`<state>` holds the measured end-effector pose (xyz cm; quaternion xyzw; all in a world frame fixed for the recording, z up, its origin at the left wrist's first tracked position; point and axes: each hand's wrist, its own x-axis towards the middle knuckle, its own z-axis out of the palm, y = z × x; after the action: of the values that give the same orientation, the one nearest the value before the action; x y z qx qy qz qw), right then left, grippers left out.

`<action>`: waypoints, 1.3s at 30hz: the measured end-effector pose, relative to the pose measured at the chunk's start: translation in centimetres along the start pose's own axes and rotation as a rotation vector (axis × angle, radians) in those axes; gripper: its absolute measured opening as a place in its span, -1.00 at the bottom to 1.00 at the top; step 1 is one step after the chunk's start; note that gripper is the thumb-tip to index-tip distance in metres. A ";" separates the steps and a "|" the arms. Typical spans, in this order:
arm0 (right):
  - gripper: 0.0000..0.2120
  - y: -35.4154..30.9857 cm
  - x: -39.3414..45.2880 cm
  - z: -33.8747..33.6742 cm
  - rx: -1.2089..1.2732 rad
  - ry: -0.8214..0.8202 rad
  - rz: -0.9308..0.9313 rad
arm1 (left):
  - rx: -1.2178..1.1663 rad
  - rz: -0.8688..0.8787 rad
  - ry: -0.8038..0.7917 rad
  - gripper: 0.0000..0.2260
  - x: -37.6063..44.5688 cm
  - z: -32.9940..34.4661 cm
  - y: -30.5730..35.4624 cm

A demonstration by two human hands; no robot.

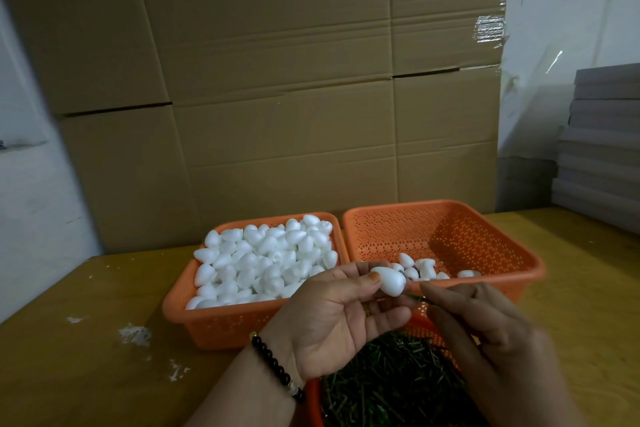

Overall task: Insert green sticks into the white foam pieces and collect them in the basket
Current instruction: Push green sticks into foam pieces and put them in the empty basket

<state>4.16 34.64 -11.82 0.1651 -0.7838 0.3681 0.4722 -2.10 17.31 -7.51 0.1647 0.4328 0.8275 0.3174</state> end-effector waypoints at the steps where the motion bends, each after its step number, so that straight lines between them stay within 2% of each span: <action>1: -0.77 0.1 0.0 0.0 0.003 0.005 0.006 | 0.000 -0.001 -0.001 -0.73 0.0 0.0 0.0; 3: -0.84 0.1 0.0 0.0 0.001 0.033 0.015 | -0.006 -0.004 -0.001 -0.71 0.0 -0.1 0.0; 7: -0.79 0.0 0.0 0.1 0.009 0.068 0.046 | 0.003 -0.001 -0.022 -0.75 0.0 -0.2 0.0; 14: -0.91 0.7 -0.3 0.4 -0.022 0.064 0.069 | 0.060 -0.001 -0.021 -0.83 0.1 0.0 -0.3; 21: -0.91 0.7 -0.2 0.4 -0.038 0.067 0.049 | 0.048 -0.002 0.008 -0.74 0.3 0.2 -0.9; 26: -0.91 0.8 -0.3 0.4 -0.050 0.055 0.039 | 0.068 -0.005 0.027 -0.83 0.2 0.5 -1.2; 39: -0.95 0.7 -0.2 0.2 -0.035 0.009 0.085 | 0.094 -0.027 0.064 -0.71 0.1 0.8 -1.1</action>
<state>3.74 34.96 -12.32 0.1214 -0.7942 0.3747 0.4627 -1.34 18.33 -7.98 0.1470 0.4833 0.8069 0.3062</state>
